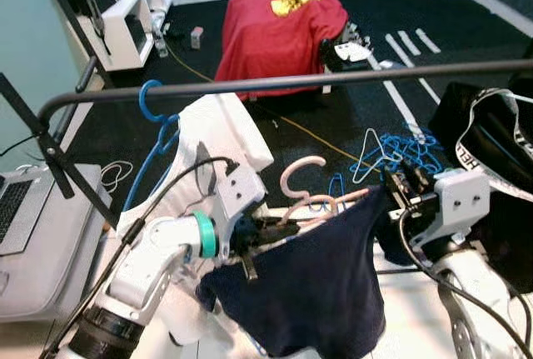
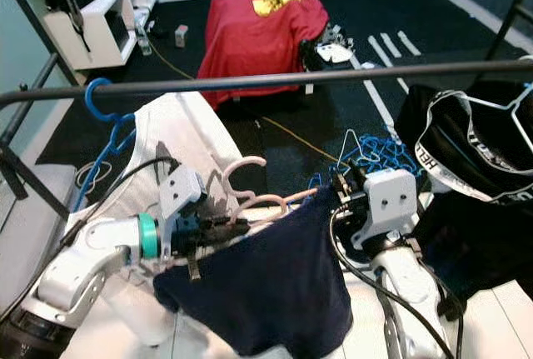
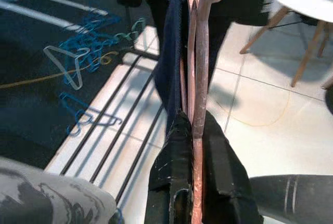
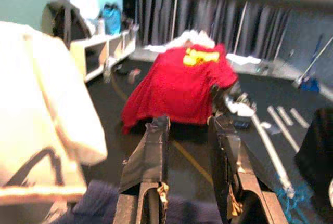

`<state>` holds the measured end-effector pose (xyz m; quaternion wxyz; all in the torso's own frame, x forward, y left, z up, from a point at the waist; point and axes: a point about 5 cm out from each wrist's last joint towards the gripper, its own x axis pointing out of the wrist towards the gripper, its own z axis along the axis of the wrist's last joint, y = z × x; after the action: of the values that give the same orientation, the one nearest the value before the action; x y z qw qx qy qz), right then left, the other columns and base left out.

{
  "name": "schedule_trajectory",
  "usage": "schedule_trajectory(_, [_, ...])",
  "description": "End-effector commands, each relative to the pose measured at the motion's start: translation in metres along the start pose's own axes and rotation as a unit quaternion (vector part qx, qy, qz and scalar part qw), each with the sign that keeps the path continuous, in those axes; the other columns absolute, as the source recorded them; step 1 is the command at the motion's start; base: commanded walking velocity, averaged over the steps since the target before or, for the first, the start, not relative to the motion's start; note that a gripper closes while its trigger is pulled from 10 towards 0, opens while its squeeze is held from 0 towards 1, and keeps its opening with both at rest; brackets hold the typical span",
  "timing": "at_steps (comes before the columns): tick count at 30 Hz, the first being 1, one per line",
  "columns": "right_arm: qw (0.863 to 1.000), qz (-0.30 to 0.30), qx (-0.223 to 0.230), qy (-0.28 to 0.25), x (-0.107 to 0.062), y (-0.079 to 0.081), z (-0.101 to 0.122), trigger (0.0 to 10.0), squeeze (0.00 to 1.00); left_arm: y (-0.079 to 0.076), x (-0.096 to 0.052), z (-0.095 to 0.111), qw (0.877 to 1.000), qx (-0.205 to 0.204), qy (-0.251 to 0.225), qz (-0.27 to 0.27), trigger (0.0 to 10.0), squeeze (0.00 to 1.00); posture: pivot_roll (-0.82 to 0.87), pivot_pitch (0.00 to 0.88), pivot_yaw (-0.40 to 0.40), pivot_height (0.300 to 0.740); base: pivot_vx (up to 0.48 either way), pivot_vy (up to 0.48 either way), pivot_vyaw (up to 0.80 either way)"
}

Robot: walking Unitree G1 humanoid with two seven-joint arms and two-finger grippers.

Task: Hang hanger

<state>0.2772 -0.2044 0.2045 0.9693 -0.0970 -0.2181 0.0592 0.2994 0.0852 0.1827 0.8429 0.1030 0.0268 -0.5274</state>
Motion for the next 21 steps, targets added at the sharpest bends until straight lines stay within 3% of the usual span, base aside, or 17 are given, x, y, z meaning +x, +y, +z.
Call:
schedule_trajectory(1, [0.999,-0.032,-0.014,-0.010,-0.003,-0.007,0.009,10.0,0.00,0.004,-0.005,0.003,1.000,-0.008,-0.003,0.014,10.0,0.00,-0.30,0.110,0.197,0.740,0.000,0.000,0.00])
schedule_trajectory(2, [0.997,-0.069,-0.028,-0.011,-0.009,-0.016,0.011,10.0,0.00,0.010,-0.008,0.006,0.999,-0.020,-0.005,0.029,10.0,0.00,-0.30,0.114,0.202,0.740,0.000,0.000,0.00])
schedule_trajectory(5, [0.995,-0.092,-0.037,-0.010,-0.013,-0.022,0.012,10.0,0.00,0.013,-0.010,0.008,0.999,-0.027,-0.006,0.037,10.0,0.00,-0.30,0.116,0.203,0.740,0.000,0.000,0.00])
schedule_trajectory(7, [0.988,-0.146,-0.051,0.006,-0.026,-0.036,0.004,10.0,0.00,0.024,-0.012,0.021,0.995,-0.058,-0.028,0.079,10.0,0.00,-0.31,0.121,0.207,0.740,0.000,0.000,0.00])
schedule_trajectory(10, [0.986,-0.161,-0.051,0.011,-0.031,-0.036,0.003,10.0,0.00,0.033,-0.013,0.036,0.988,-0.080,-0.044,0.125,10.0,0.00,-0.30,0.125,0.207,0.740,0.000,0.000,0.00])
schedule_trajectory(14, [0.990,-0.138,-0.041,0.010,-0.028,-0.024,0.003,10.0,0.00,0.044,-0.015,0.049,0.975,-0.105,-0.053,0.190,10.0,0.00,-0.29,0.130,0.204,0.740,0.000,0.000,0.00])
schedule_trajectory(21, [0.992,-0.124,-0.032,0.008,-0.023,-0.012,0.005,10.0,0.00,0.066,-0.023,0.063,0.957,-0.121,-0.070,0.255,10.0,0.00,-0.29,0.127,0.203,0.740,0.000,0.000,0.00])
